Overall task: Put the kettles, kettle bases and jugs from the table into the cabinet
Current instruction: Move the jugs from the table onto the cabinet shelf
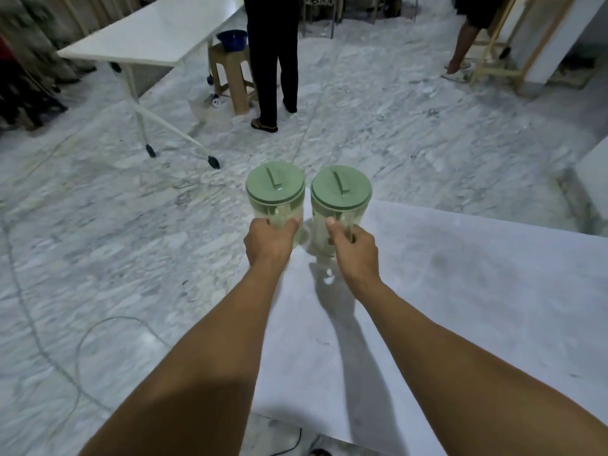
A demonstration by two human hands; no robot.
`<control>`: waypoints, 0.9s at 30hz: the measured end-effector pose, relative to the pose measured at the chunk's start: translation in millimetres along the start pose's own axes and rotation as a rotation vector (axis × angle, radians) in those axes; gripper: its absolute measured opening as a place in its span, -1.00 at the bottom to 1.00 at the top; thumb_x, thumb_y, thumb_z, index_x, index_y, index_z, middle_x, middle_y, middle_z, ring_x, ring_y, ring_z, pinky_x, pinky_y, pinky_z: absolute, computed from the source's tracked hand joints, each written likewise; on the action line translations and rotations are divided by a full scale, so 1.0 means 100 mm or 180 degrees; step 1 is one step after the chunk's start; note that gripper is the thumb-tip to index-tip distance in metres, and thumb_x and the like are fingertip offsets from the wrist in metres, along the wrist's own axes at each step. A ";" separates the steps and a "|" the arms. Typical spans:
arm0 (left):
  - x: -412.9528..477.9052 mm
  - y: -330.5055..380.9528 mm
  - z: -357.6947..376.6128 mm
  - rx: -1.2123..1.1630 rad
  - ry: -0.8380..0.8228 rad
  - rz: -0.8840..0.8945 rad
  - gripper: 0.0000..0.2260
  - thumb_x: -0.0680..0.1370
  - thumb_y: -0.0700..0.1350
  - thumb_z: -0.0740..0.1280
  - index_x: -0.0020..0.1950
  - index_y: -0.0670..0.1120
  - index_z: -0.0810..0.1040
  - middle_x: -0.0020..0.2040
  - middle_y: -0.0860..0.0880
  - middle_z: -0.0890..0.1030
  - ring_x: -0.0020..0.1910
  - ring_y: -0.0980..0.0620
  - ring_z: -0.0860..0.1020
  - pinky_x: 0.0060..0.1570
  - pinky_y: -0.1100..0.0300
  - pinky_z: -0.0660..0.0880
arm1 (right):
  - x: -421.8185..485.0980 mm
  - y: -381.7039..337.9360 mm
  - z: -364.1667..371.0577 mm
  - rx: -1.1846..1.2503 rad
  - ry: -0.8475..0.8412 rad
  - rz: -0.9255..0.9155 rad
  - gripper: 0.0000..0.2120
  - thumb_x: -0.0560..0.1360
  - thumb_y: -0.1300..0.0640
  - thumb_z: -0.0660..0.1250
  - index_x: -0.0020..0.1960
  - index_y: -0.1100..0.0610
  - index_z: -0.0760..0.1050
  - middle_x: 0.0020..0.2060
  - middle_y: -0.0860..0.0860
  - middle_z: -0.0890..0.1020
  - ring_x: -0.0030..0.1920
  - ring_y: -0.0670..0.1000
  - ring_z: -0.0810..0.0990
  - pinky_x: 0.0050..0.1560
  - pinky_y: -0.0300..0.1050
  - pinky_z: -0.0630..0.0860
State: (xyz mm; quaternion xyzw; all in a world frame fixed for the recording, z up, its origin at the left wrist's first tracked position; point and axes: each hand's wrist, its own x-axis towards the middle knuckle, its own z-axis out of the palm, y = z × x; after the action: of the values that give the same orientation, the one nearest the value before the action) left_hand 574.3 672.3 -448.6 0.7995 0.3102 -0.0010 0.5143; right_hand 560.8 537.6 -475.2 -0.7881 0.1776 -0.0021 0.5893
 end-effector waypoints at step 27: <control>-2.96 0.81 -0.70 -0.1168 -0.1678 0.1717 -0.66 0.61 0.11 0.17 -0.17 -0.11 0.52 -0.30 -0.05 0.52 -0.36 0.01 0.44 -0.29 0.13 0.38 | -2.65 -0.88 -2.15 0.0936 0.1382 -0.0518 -0.65 0.58 -0.12 0.27 -0.14 0.18 0.47 -0.31 0.07 0.55 -0.33 0.02 0.52 -0.20 -0.04 0.46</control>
State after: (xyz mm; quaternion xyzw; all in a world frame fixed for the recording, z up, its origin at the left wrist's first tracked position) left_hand 353.6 561.2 -253.7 0.7196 -0.0574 -0.0156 0.6918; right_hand 291.1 434.1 -273.5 -0.6868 0.2336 -0.2441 0.6435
